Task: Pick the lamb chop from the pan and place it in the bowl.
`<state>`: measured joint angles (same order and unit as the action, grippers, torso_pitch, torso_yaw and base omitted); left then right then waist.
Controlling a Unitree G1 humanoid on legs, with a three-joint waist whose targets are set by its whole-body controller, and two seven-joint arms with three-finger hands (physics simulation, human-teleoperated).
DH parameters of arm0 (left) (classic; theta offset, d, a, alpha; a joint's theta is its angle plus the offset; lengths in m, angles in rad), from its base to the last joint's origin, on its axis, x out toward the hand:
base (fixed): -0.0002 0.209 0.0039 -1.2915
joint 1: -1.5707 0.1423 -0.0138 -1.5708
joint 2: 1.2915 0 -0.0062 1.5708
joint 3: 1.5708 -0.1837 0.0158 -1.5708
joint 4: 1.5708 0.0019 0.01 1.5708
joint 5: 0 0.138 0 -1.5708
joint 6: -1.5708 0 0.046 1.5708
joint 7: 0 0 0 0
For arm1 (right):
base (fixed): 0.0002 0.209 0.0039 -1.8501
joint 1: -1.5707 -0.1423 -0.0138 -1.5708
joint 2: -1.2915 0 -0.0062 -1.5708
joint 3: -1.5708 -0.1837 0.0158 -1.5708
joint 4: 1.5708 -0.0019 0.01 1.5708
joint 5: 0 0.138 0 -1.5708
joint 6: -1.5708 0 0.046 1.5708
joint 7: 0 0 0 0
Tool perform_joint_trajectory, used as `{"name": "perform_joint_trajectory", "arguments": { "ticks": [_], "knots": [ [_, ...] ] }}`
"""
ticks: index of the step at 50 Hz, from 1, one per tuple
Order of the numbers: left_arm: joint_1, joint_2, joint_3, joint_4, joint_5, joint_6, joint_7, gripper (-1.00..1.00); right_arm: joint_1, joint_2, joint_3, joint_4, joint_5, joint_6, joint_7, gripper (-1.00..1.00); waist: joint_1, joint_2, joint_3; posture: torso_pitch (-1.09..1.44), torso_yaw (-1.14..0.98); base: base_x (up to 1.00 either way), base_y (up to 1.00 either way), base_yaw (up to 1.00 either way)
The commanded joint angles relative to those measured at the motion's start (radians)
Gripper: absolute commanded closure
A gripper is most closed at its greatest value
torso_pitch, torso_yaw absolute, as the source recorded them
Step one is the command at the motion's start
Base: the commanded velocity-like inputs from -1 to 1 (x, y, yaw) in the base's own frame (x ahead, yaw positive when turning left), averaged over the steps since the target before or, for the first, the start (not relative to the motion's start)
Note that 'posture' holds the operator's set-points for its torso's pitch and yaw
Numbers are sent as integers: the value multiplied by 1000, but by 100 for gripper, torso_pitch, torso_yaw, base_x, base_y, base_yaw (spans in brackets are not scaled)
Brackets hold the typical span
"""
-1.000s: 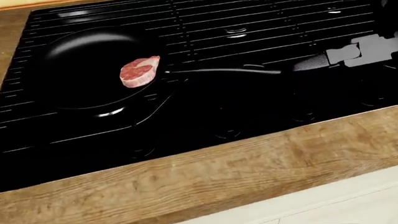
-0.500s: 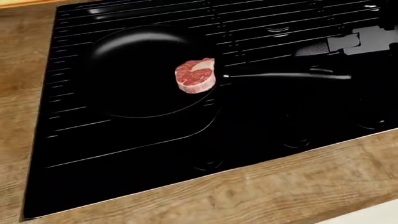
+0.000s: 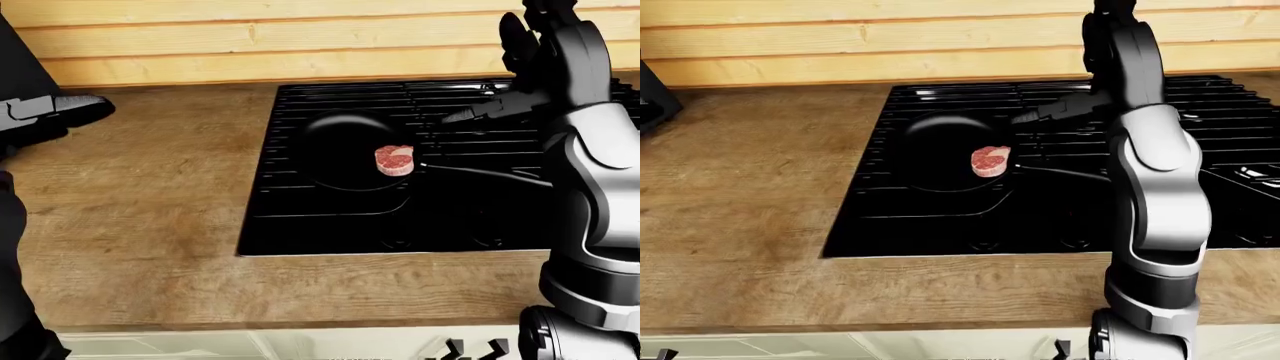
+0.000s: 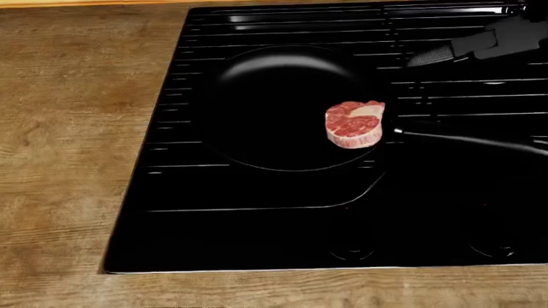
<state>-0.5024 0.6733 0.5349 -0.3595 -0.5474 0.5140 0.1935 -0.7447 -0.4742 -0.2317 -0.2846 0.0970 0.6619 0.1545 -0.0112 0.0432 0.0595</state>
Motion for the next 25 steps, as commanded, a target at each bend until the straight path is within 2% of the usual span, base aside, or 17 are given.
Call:
{"name": "perform_joint_trajectory", "arguments": {
  "ticks": [1,3,9,11,15,20,23,25],
  "knots": [
    [-17,15,7,-18,-2,-14,-4,-100,-47,-7,-13,-26,-28,-14,8,-100,0,-4,-10,0,0,0,0,0],
    [-14,13,8,-20,-2,-15,-4,-100,-63,-15,-2,-10,-52,-19,31,-100,-4,-3,-20,0,0,0,0,0],
    [-15,11,7,-16,0,-21,-5,-100,-161,-23,11,53,-65,60,109,-100,-8,-7,-20,0,0,0,0,0],
    [-15,11,7,-17,-2,-21,-4,-100,-200,-27,35,70,-71,93,145,-100,-8,-5,-22,0,0,0,0,0],
    [-15,11,8,-20,-5,-20,-3,-100,-227,-47,93,107,-156,36,267,-100,-10,-2,-22,0,0,0,0,0],
    [-11,7,5,-22,-4,-26,-7,-100,-290,-49,131,194,-307,-29,423,-100,-11,1,-24,0,0,0,0,0],
    [-8,3,1,-27,0,-31,-12,-100,-343,-25,132,254,-373,-50,505,-100,-11,2,-24,0,0,0,0,0],
    [-10,3,1,-25,6,-34,-14,-100,-420,-10,138,357,-416,-59,528,-100,-13,3,-24,0,0,0,0,0]
  ]
}}
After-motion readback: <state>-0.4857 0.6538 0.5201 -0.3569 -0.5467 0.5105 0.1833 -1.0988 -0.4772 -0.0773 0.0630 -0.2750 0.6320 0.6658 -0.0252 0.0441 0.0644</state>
